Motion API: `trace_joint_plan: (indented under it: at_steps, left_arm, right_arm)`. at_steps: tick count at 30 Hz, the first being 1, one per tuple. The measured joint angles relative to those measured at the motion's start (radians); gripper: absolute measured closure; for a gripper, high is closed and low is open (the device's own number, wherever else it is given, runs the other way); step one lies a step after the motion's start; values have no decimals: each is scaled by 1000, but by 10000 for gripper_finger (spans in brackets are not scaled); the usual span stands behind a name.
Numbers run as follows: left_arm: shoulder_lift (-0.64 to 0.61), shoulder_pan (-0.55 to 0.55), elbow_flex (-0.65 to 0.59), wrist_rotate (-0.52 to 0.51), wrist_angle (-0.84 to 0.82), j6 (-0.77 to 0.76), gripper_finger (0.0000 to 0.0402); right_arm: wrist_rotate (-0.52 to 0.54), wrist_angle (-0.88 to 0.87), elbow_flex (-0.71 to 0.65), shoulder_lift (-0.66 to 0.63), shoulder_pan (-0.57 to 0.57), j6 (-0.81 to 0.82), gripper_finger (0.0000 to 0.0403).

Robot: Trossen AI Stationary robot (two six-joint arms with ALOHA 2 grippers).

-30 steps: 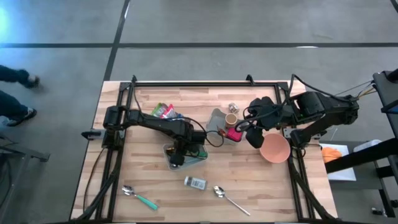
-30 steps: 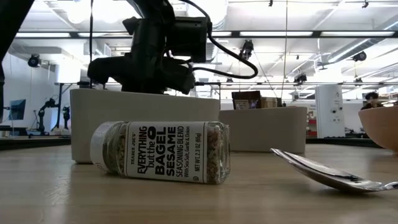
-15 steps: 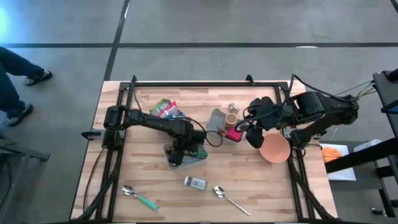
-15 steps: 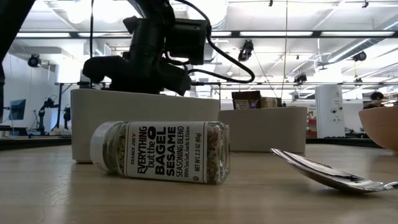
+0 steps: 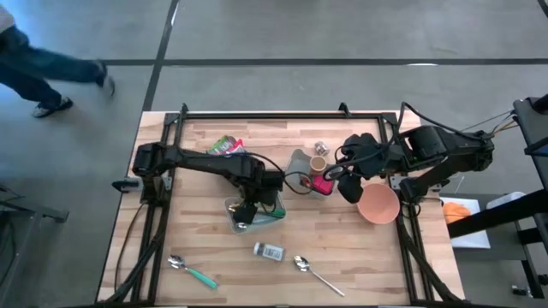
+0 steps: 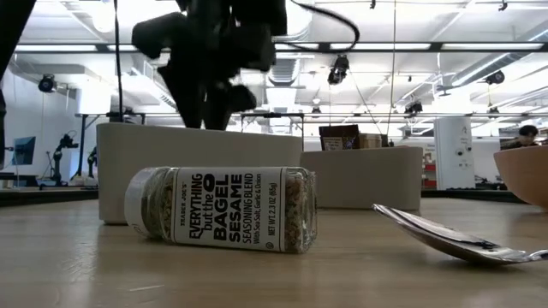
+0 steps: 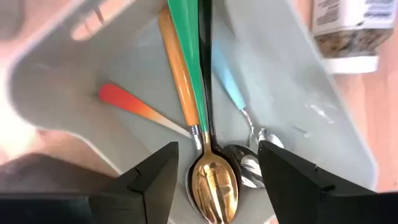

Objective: Pick & Place Food Item
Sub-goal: Put the light green spoon into the bottom gray bin

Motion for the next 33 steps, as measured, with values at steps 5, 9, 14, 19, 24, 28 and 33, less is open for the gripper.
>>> trace_joint_plan:
  at_steps: [5, 9, 14, 19, 24, 28, 33]
  left_arm:
    - [-72, 0, 43, 43, -68, 0, 177]
    - [-166, -17, 45, 102, -120, -25, 178]
    - [-280, -109, 15, 3, -204, -24, 178]
    - [-387, -249, -81, -29, -214, -26, 178]
    - [-478, -382, -207, -30, -173, -174, 178]
    - [-536, -509, -322, -30, -114, -316, 178]
    - [-569, -699, -448, -28, 9, -451, 178]
  right_arm:
    - [3, 2, 0, 2, 0, 0, 188]
    - [8, 6, -1, 4, 0, 0, 188]
    - [9, 11, -3, 21, 0, 9, 188]
    - [10, 24, -3, 49, 0, 19, 188]
    - [10, 48, -3, 84, 0, 19, 188]
    - [8, 95, -4, 110, 0, 19, 188]
    - [0, 142, -4, 134, 1, 19, 188]
